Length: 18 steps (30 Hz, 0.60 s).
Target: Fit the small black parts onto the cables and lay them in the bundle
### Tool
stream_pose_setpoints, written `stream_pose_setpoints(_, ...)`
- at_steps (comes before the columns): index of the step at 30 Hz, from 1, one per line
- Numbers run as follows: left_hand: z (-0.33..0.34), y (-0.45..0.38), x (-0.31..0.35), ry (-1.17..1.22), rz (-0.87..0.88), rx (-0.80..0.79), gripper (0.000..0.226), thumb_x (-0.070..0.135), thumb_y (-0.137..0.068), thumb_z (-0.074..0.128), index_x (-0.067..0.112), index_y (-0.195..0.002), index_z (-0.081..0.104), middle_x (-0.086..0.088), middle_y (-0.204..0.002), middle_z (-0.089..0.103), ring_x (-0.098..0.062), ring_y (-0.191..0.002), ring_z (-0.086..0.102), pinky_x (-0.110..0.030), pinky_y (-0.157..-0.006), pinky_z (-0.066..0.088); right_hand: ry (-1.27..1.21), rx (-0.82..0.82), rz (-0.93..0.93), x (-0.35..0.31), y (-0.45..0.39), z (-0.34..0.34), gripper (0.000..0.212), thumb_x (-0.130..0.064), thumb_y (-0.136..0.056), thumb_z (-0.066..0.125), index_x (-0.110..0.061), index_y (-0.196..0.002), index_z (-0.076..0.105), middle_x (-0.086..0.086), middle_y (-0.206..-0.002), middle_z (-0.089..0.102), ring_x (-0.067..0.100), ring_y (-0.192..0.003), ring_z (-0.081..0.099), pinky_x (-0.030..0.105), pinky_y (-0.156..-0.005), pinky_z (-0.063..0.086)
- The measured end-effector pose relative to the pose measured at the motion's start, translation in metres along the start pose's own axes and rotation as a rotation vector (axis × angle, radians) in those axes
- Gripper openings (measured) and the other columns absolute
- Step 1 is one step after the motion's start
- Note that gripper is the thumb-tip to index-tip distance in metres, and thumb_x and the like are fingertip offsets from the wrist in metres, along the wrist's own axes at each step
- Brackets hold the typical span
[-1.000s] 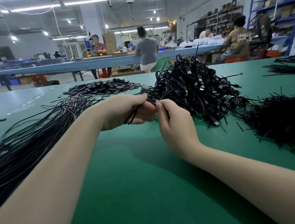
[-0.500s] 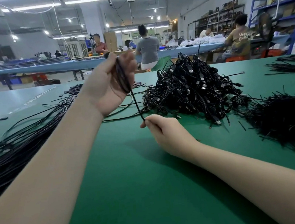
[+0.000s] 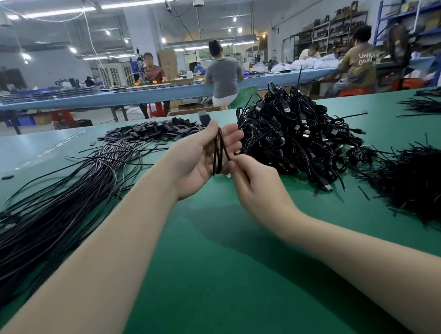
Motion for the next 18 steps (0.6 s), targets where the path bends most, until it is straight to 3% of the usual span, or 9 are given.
stream_pose_setpoints(4,-0.006,0.000,0.005,0.222,0.066,0.103,0.036,0.027,-0.105,0.035,0.012,-0.089,0.063,0.002,-0.070,0.068,-0.016,-0.081,0.067,-0.024,-0.077,0.052,0.010,-0.112,0.021,0.008,0.002,0.004,0.020,-0.022,-0.099,0.047,-0.022,-0.088,0.064,-0.008,-0.061,0.056,0.009,-0.056,0.051,0.031,-0.058,0.043)
stream_pose_setpoints(7,-0.007,0.000,0.003,0.292,0.062,0.128,0.032,0.026,-0.105,0.033,0.018,-0.080,0.052,0.009,-0.055,0.050,-0.008,-0.055,0.058,-0.018,-0.054,0.045,-0.056,-0.193,0.053,0.011,0.005,0.010,0.021,-0.021,-0.099,0.047,-0.021,-0.090,0.066,-0.007,-0.074,0.066,0.006,-0.070,0.061,0.024,-0.065,0.046)
stream_pose_setpoints(9,-0.007,-0.001,0.002,0.292,0.053,0.090,0.033,0.027,-0.105,0.031,0.020,-0.077,0.047,0.012,-0.052,0.038,-0.002,-0.043,0.041,-0.014,-0.041,0.028,-0.256,-0.253,0.207,0.019,0.005,0.019,0.024,-0.020,-0.101,0.043,-0.016,-0.101,0.067,0.001,-0.088,0.071,0.015,-0.081,0.065,0.022,-0.071,0.048)
stream_pose_setpoints(11,-0.002,-0.001,-0.001,0.279,0.023,0.005,0.033,0.029,-0.104,0.032,0.021,-0.075,0.046,0.012,-0.052,0.034,-0.001,-0.041,0.030,-0.013,-0.039,0.019,-0.538,-0.286,0.457,0.029,0.007,0.026,0.028,-0.025,-0.103,0.037,-0.014,-0.108,0.063,0.005,-0.089,0.072,0.016,-0.078,0.065,0.022,-0.070,0.044)
stream_pose_setpoints(14,0.008,-0.001,-0.019,0.203,-0.049,-0.094,0.034,0.035,-0.103,0.033,0.021,-0.076,0.047,0.011,-0.056,0.037,-0.002,-0.045,0.034,-0.013,-0.042,0.026,-0.831,-0.259,0.641,0.035,0.006,0.026,0.035,-0.036,-0.103,0.036,-0.015,-0.091,0.062,0.003,-0.075,0.072,0.018,-0.067,0.068,0.026,-0.067,0.048)
stream_pose_setpoints(18,0.001,-0.006,-0.033,0.104,-0.072,-0.025,0.034,0.034,-0.104,0.034,0.017,-0.079,0.050,0.005,-0.062,0.050,-0.009,-0.056,0.051,-0.019,-0.055,0.048,-0.881,-0.133,0.677,0.046,0.006,0.026,0.036,-0.035,-0.102,0.041,-0.010,-0.084,0.060,0.003,-0.063,0.067,0.017,-0.054,0.063,0.033,-0.072,0.052)
Point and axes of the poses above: each hand's wrist, its own y-axis away from the middle knuckle, its own z-axis out of the palm, x = y × z, the point moved 7 cm from there along -y, towards the middle knuckle
